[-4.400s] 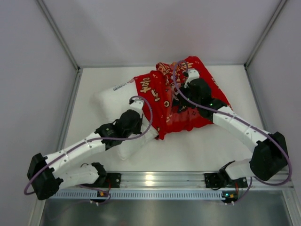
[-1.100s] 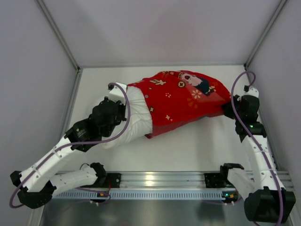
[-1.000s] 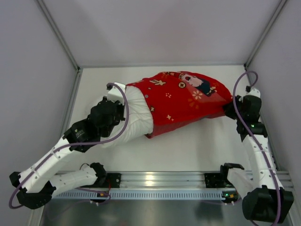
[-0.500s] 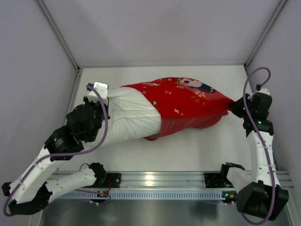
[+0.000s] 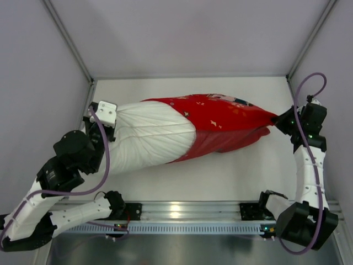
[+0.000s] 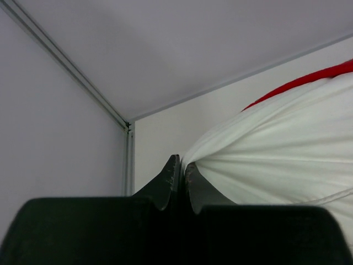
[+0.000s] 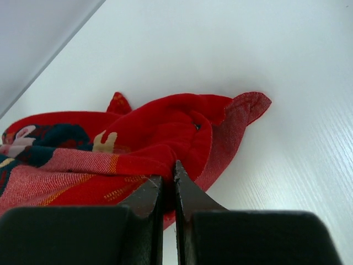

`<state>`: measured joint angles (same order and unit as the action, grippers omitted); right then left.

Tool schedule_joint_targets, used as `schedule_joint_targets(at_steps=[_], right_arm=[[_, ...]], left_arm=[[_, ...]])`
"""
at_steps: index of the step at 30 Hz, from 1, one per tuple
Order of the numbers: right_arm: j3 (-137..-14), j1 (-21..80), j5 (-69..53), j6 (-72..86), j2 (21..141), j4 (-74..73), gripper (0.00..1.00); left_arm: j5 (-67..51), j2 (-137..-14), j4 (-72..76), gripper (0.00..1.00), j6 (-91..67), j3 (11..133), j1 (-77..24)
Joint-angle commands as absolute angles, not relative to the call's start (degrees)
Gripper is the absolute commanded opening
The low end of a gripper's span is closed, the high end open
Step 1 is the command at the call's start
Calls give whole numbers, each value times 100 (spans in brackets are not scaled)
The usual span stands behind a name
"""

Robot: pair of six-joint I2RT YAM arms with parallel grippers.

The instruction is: Remove the pillowcase from the pillow

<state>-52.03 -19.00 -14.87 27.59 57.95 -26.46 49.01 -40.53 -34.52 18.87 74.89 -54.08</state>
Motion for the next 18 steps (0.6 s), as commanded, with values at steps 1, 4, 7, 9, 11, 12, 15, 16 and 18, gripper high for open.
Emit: schedule_joint_targets(at_steps=[1, 4, 7, 9, 11, 12, 15, 16, 18], right_arm=[[-5537, -2724, 510, 2637, 5968, -2188, 0], [-5616, -2786, 606, 2672, 6038, -2188, 0], [-5721, -2900, 738, 2690, 6073, -2188, 0], [-5765, -3041, 747, 2707, 6134, -2215, 0], [-5783, -3102, 642, 2725, 6205, -2215, 0], [-5766, -3094, 433, 2699, 6222, -2197, 0], [-5564, -3024, 80, 2672, 6100, -1988, 0], [-5416, -2971, 36, 2663, 6039, -1943, 0], [-5274, -2787, -271, 2611, 5924, -1907, 0]], left_arm=[[7857, -3068, -1169, 0, 3347, 8569, -5378], [8068, -2989, -1029, 0, 3550, 8639, -5581], [8103, -2953, -949, 0, 3770, 8631, -5660], [8086, -2962, -975, 0, 3788, 8613, -5660], [8033, -2971, -1019, 0, 3771, 8517, -5660], [7981, -2962, -1054, 0, 3727, 8491, -5660], [7499, -2988, -1835, 0, 2947, 8315, -5660], [7297, -3014, -2002, 0, 2753, 8201, -5660], [6699, -3128, -2231, 0, 2488, 7711, -5660]])
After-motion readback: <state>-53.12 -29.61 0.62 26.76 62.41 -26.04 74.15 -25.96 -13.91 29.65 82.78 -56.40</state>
